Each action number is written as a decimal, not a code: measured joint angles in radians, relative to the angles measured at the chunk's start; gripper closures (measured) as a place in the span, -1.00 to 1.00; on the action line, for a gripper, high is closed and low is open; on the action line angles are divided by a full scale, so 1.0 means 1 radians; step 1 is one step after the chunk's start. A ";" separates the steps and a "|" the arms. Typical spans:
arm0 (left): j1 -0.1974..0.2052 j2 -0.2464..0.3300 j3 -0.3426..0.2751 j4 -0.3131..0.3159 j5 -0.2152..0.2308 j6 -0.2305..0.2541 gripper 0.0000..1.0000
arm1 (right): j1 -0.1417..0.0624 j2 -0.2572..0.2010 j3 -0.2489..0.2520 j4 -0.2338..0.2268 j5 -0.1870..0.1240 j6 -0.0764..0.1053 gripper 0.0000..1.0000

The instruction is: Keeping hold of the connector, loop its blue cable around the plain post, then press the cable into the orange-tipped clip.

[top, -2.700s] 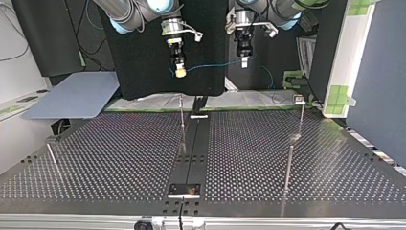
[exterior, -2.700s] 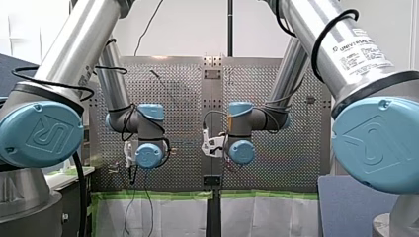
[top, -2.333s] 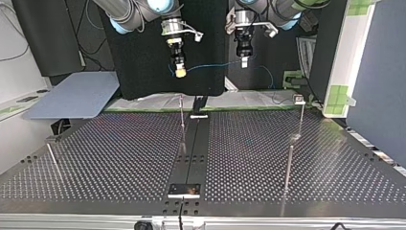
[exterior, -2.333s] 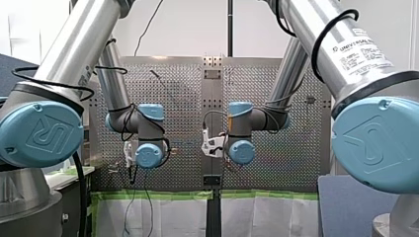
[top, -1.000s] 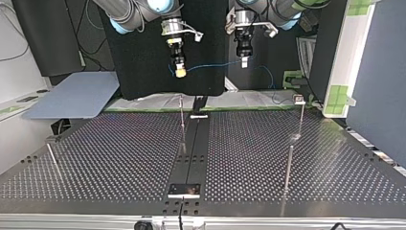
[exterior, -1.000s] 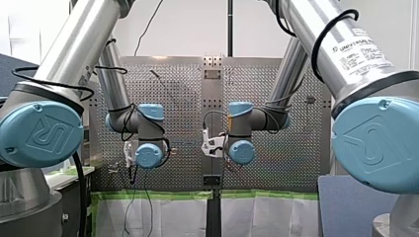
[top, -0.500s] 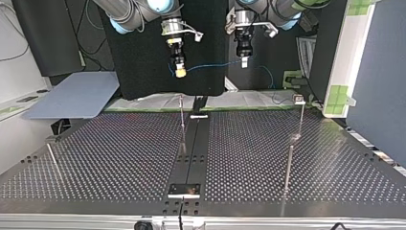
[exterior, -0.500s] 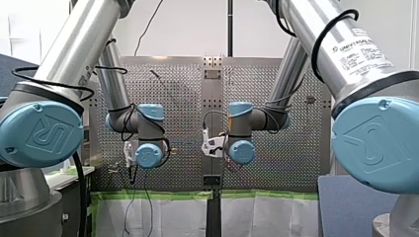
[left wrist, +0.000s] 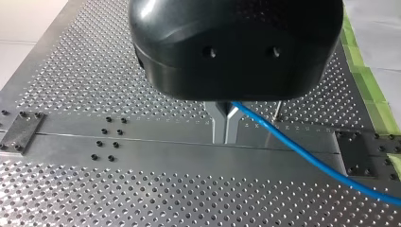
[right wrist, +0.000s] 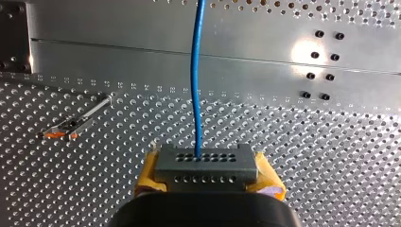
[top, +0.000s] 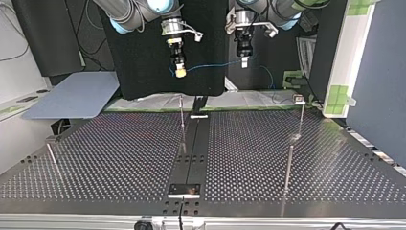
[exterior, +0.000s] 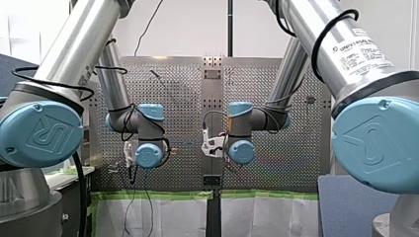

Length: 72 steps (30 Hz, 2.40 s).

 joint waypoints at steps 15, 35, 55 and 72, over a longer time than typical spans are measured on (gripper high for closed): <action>0.000 0.000 0.000 0.000 0.000 0.000 1.00 | 0.000 0.000 0.000 0.000 0.000 0.000 1.00; 0.000 0.000 0.000 0.000 0.000 0.000 1.00 | 0.000 0.000 0.000 0.000 0.000 0.000 1.00; 0.000 0.000 0.000 0.000 0.000 0.000 0.80 | 0.000 0.000 0.000 0.000 0.000 0.000 1.00; 0.000 0.000 0.000 0.000 0.000 0.000 0.80 | 0.000 0.000 0.000 0.000 0.000 0.000 1.00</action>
